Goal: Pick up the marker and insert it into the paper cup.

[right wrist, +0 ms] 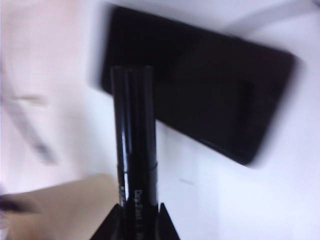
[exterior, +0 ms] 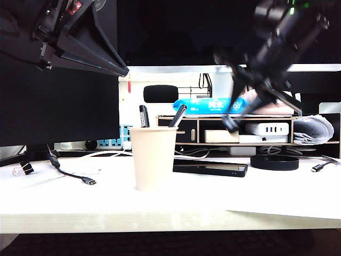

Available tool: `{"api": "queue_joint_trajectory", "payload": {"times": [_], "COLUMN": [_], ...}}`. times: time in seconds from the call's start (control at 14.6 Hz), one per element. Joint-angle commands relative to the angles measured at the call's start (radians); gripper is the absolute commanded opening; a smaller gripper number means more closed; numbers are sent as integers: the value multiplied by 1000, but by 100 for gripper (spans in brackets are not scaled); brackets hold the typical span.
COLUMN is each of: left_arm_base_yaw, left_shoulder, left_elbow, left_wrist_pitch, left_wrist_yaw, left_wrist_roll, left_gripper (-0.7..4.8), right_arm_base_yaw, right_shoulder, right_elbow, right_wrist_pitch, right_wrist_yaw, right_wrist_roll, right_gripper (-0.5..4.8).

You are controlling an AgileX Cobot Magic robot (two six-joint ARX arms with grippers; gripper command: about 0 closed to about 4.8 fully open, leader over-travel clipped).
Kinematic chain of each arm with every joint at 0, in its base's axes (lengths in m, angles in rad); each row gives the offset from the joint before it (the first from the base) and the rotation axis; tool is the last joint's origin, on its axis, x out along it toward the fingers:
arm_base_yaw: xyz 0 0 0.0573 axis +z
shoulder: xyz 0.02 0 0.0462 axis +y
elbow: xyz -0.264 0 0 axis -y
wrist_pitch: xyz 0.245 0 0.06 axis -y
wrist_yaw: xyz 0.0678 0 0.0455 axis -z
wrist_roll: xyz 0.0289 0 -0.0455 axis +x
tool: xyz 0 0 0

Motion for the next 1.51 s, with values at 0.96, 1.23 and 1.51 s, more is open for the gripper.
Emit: {"api": "queue_joint_trajectory", "payload": {"times": [0.96,1.23,1.51], "left_arm_base_yaw": [0,1,1], "left_shoulder": [-2,-2,-4], "left_elbow": [6,6,6], "left_wrist_pitch": [34,34,26], "left_wrist_yaw": [1,0,1], "left_wrist_roll": [8,12,19], "left_gripper": [-4,-5,-4], "right_arm_base_yaw": [280,299,354], "right_shoulder": [-73,-73,-73], "right_elbow": [-1,-71,-114], "right_wrist_pitch": [365,463,561], "right_wrist_yaw": [0,0,51], "right_wrist_roll": [-304,-299,-301], "right_gripper": [44,45,46]}}
